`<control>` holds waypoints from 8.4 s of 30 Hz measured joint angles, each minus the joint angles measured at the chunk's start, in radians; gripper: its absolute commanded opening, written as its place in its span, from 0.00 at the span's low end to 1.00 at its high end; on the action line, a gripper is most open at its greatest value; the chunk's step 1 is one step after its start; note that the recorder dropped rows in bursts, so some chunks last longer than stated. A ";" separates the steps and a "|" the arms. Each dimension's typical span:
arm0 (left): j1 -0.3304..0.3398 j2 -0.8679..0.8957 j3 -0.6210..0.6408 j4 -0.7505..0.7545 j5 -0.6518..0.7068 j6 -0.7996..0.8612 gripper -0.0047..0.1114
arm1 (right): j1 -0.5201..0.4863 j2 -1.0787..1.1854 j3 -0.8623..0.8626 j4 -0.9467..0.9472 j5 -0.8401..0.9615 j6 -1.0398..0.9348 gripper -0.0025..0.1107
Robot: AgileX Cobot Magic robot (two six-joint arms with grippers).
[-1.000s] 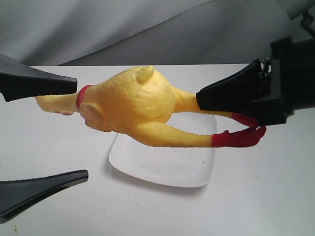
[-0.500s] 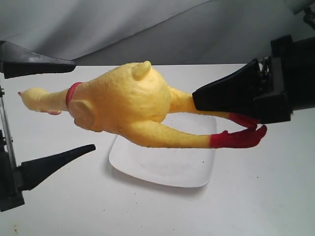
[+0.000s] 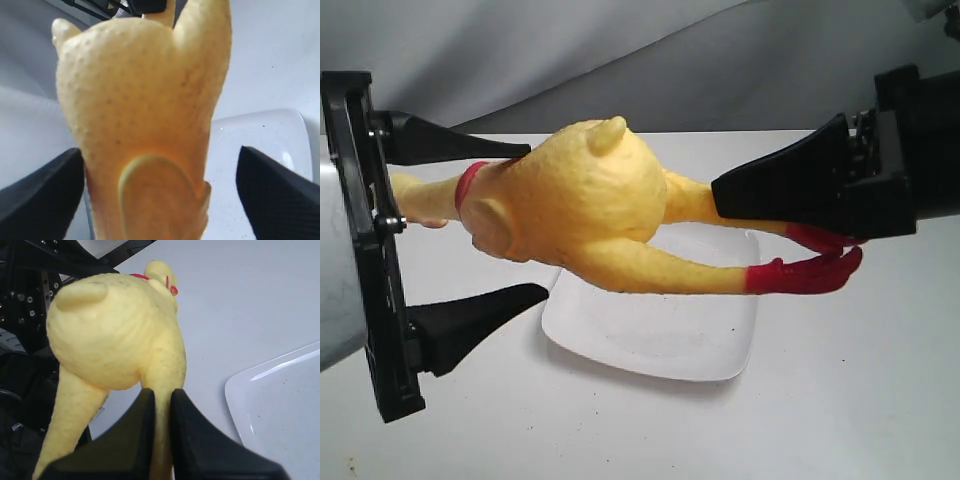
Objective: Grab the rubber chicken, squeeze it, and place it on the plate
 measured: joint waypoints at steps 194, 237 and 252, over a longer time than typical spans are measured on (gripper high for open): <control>-0.012 -0.427 0.001 -0.356 0.203 -0.371 0.89 | 0.000 0.494 0.131 -0.119 -0.753 -0.166 0.43; -0.012 -0.427 0.001 -0.364 0.410 -0.689 0.04 | 0.087 -0.771 0.131 -0.080 -0.487 -0.121 0.02; -0.012 -0.427 0.001 -0.364 0.410 -0.689 0.04 | -0.077 -0.909 0.131 -0.524 -0.545 0.600 0.02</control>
